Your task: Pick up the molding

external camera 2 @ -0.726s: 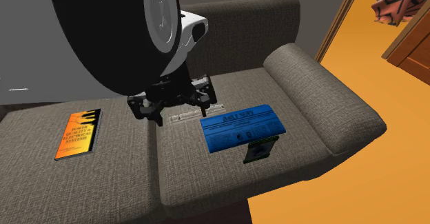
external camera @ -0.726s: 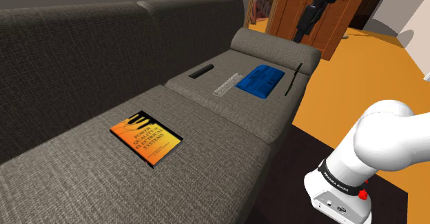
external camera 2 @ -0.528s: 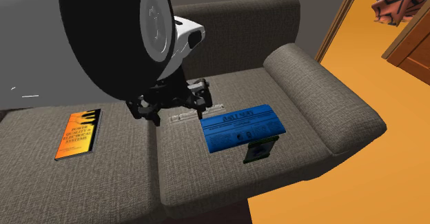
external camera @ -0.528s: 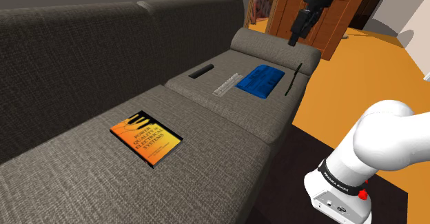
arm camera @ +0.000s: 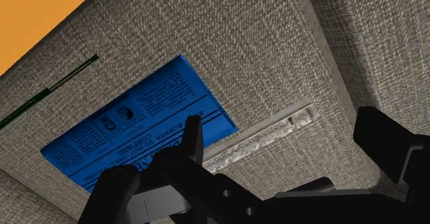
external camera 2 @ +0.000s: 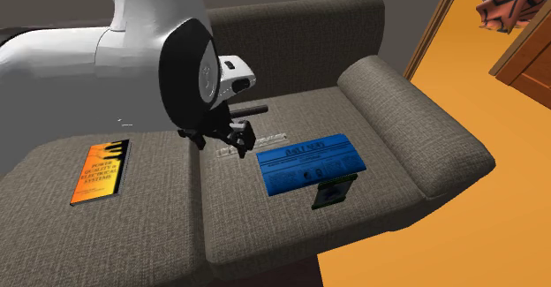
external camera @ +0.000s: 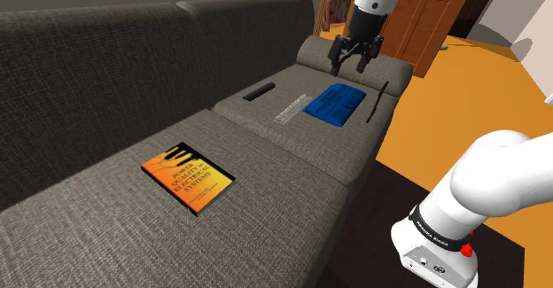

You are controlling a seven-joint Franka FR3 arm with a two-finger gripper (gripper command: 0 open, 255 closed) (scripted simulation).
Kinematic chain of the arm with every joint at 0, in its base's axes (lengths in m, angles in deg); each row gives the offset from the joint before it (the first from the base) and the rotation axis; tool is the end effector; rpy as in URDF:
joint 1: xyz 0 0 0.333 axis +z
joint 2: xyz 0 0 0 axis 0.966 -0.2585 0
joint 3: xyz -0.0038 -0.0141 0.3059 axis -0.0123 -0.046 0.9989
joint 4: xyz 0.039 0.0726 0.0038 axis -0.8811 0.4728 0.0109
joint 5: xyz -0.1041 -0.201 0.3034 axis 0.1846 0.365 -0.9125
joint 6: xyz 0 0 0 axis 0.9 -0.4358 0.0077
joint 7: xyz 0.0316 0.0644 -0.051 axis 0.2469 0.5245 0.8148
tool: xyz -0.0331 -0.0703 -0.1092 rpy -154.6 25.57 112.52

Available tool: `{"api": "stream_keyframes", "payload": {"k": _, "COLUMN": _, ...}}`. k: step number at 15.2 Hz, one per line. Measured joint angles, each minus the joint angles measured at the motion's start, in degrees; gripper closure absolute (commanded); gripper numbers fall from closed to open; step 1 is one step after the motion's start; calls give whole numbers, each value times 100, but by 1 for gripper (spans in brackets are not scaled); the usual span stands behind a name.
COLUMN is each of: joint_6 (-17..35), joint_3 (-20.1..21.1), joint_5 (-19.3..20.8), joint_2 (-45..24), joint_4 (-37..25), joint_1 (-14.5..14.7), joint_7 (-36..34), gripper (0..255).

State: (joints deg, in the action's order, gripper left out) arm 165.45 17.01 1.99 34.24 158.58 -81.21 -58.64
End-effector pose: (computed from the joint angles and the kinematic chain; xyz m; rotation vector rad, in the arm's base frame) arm 0.3610 -0.0116 0.5184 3.0760 -0.5207 0.1593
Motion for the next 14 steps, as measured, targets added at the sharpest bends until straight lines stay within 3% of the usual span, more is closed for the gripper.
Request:
{"api": "stream_keyframes", "payload": {"k": 6, "joint_6": 1121, "joint_3": 456, "joint_5": -338, "joint_2": -1087, "joint_4": 40, "joint_1": -315, "joint_7": -1704, "gripper": 0}}
{"api": "stream_keyframes", "payload": {"k": 14, "joint_6": 2346, "joint_3": 795, "joint_5": -463, "joint_2": -2763, "joint_4": -457, "joint_1": -710, "joint_7": -3861, "gripper": 0}}
